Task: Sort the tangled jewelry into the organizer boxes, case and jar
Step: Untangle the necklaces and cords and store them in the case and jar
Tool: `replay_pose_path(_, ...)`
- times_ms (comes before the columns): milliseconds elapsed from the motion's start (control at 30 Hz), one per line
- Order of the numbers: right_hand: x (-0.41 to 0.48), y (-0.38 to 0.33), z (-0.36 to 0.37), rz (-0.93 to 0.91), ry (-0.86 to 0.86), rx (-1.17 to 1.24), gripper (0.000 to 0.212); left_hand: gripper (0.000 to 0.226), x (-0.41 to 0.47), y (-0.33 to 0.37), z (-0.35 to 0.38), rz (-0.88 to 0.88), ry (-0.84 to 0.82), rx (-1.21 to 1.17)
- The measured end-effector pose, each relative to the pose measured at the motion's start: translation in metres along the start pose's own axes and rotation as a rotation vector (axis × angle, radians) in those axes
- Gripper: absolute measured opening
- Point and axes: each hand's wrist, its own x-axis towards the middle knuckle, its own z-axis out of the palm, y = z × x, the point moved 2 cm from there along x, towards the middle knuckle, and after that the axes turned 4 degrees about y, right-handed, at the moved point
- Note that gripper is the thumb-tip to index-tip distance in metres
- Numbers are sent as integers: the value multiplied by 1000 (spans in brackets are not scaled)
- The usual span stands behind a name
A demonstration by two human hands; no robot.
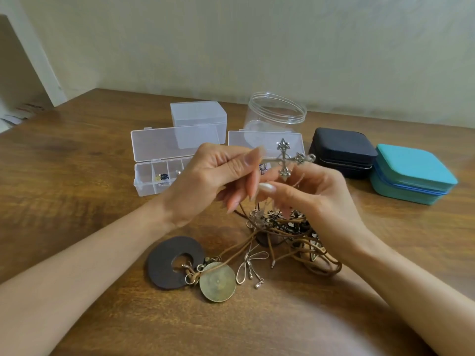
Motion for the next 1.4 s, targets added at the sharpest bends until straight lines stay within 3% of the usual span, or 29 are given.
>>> replay_pose_path(167,2,-4,-7,-88,-6,63,31,51,1,-3,1,-24,14,4)
replay_pose_path(267,4,-9,-11,-133,43,39,24,46,3,-5,-2,4,53,20)
replay_pose_path(400,5,-13,-14,-193,136,45,6,38,3,-3,-1,56,-15,120)
replay_pose_path(700,7,-16,-17,-91,219,63,14,26,2,-4,1,-13,-109,79)
replay_pose_path(933,9,-12,-21,-58,235,62,18,34,6,-4,-10,29,162,71)
replay_pose_path(1100,4,-15,-15,-161,219,-127,17,32,6,-4,-10,41,115,77)
replay_pose_path(1400,3,-15,-19,-285,249,-325,12,35,4,0,-12,220,234,211)
